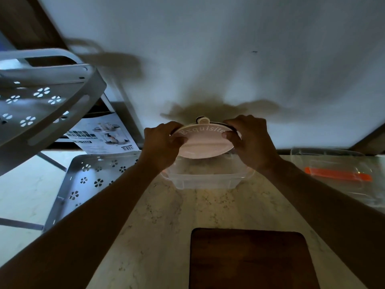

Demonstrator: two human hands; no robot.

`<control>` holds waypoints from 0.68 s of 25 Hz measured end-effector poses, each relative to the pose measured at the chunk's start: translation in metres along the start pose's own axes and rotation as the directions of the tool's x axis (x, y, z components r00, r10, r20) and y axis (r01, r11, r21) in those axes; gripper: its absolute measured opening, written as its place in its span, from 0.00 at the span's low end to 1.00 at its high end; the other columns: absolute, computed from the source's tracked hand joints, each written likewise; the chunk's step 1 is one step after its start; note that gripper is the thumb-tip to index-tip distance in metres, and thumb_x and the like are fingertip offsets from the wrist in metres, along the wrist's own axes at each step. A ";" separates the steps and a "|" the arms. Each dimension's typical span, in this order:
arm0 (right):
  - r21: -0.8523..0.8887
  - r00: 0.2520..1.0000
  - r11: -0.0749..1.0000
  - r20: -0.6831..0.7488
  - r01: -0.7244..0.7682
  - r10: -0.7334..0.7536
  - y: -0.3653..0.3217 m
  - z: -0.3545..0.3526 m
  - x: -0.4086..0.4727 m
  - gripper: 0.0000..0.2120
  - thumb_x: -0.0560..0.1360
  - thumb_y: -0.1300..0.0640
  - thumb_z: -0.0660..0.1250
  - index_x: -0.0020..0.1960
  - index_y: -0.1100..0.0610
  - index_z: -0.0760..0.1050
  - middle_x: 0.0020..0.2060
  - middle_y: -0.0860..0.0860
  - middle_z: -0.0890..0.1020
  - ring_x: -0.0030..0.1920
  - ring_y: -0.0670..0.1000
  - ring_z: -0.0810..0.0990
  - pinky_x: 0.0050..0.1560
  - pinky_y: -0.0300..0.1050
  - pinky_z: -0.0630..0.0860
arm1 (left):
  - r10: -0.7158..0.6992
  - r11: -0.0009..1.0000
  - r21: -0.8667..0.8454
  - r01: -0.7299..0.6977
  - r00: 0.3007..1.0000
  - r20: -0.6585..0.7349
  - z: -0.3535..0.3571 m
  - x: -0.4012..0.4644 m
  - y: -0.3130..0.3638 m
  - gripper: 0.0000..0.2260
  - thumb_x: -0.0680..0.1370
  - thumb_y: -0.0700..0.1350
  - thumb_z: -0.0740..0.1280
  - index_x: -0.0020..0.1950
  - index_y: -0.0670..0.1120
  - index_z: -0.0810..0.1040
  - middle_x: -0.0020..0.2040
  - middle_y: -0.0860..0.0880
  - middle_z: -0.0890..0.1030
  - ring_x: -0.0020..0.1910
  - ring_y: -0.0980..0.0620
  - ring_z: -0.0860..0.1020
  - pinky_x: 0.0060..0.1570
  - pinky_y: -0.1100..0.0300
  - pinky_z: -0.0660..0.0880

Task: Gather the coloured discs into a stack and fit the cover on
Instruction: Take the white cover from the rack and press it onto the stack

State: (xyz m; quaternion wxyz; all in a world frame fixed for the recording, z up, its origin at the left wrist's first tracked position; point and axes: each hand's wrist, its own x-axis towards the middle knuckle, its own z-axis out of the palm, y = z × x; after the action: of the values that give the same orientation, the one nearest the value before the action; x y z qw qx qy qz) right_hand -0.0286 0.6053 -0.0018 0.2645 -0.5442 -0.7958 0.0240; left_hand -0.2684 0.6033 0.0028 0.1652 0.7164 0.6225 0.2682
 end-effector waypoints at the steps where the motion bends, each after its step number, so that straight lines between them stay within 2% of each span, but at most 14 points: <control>1: -0.009 1.000 1.000 0.024 -0.007 0.007 0.000 0.003 -0.001 0.10 0.78 0.55 0.67 0.58 0.53 0.80 0.47 0.53 0.83 0.48 0.56 0.78 0.51 0.49 0.64 | 0.008 0.999 0.042 -0.011 0.999 0.054 0.002 0.001 -0.001 0.07 0.78 0.47 0.69 0.55 0.49 0.81 0.51 0.47 0.86 0.50 0.46 0.82 0.61 0.39 0.73; 3: -0.061 0.995 0.997 0.094 -0.039 0.045 -0.001 0.007 -0.004 0.10 0.78 0.55 0.67 0.59 0.52 0.80 0.48 0.53 0.83 0.49 0.56 0.79 0.51 0.48 0.63 | -0.012 0.989 0.145 -0.015 0.983 0.182 0.006 -0.004 -0.002 0.07 0.78 0.49 0.69 0.55 0.49 0.81 0.51 0.47 0.86 0.50 0.46 0.82 0.63 0.41 0.70; 4: -0.081 0.993 0.996 0.108 -0.044 0.053 -0.001 0.008 -0.005 0.10 0.77 0.55 0.67 0.58 0.52 0.80 0.47 0.52 0.84 0.48 0.56 0.79 0.50 0.47 0.62 | -0.016 0.984 0.175 -0.020 0.979 0.202 0.007 -0.006 -0.001 0.08 0.78 0.50 0.68 0.55 0.50 0.81 0.51 0.47 0.86 0.51 0.46 0.82 0.65 0.43 0.68; 9: -0.027 0.997 0.999 0.059 -0.039 0.041 0.002 0.003 -0.005 0.08 0.77 0.54 0.67 0.56 0.50 0.81 0.45 0.49 0.83 0.46 0.54 0.78 0.49 0.45 0.58 | 0.020 0.991 0.131 -0.030 0.997 0.076 0.005 -0.001 0.002 0.08 0.78 0.49 0.69 0.56 0.51 0.82 0.52 0.48 0.86 0.52 0.46 0.82 0.64 0.47 0.66; 14: 0.003 0.996 0.997 0.059 -0.071 0.071 0.004 0.003 -0.007 0.08 0.78 0.53 0.66 0.55 0.49 0.81 0.43 0.49 0.83 0.45 0.54 0.78 0.49 0.46 0.59 | 0.007 0.997 0.073 -0.012 0.998 0.066 0.000 0.006 0.004 0.10 0.77 0.47 0.70 0.58 0.51 0.82 0.54 0.47 0.86 0.54 0.44 0.81 0.64 0.48 0.64; 17: -0.011 0.995 0.997 0.063 -0.072 0.072 0.005 0.005 -0.003 0.08 0.78 0.53 0.66 0.55 0.49 0.81 0.44 0.49 0.84 0.45 0.54 0.79 0.50 0.47 0.60 | -0.004 0.999 0.035 0.001 0.997 0.076 0.000 0.011 0.004 0.09 0.76 0.46 0.71 0.56 0.50 0.82 0.53 0.46 0.86 0.54 0.43 0.81 0.64 0.43 0.68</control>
State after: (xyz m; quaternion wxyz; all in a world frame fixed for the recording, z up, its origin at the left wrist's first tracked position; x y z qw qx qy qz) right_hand -0.0253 0.6060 -0.0087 0.2357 -0.5726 -0.7838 0.0474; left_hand -0.2642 0.6131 0.0066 0.1768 0.7280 0.6213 0.2297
